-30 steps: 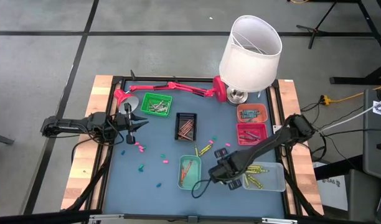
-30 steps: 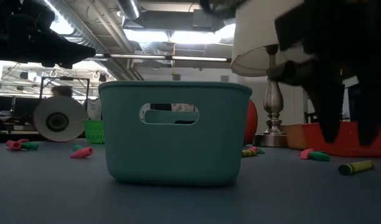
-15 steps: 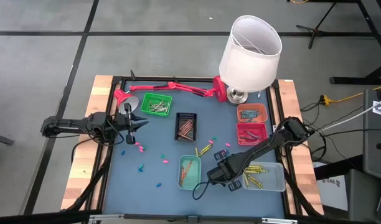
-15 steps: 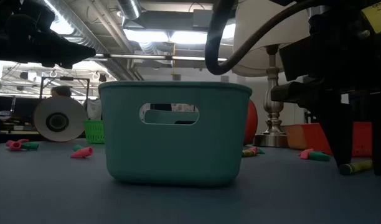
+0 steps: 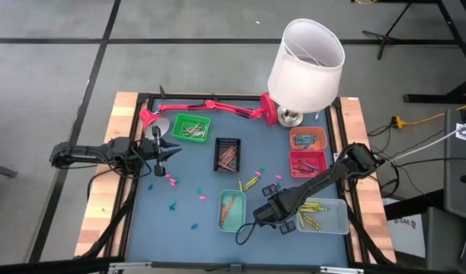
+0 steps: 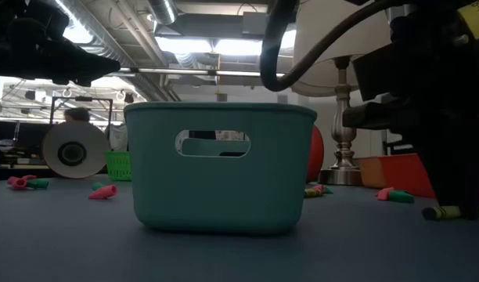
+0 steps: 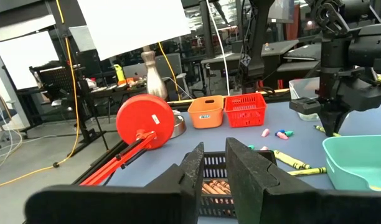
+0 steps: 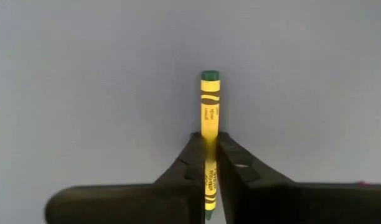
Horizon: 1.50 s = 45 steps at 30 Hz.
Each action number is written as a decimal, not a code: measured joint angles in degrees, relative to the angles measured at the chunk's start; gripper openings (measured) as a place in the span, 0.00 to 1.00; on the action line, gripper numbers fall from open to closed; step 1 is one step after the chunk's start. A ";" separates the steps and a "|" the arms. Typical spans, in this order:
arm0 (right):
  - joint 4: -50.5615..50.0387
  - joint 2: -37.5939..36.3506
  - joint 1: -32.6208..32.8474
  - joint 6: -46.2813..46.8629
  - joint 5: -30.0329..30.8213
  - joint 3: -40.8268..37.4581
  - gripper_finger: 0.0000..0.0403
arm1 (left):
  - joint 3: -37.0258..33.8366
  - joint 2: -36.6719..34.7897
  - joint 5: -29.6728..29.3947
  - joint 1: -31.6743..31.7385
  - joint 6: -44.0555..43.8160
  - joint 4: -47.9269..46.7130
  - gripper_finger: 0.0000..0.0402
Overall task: Sort crayons
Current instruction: Put the green crayon into the transparent bin
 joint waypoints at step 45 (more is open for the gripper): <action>-37.27 -4.42 15.80 28.88 0.15 6.68 0.05 | 0.00 0.00 0.00 0.00 0.00 0.02 0.13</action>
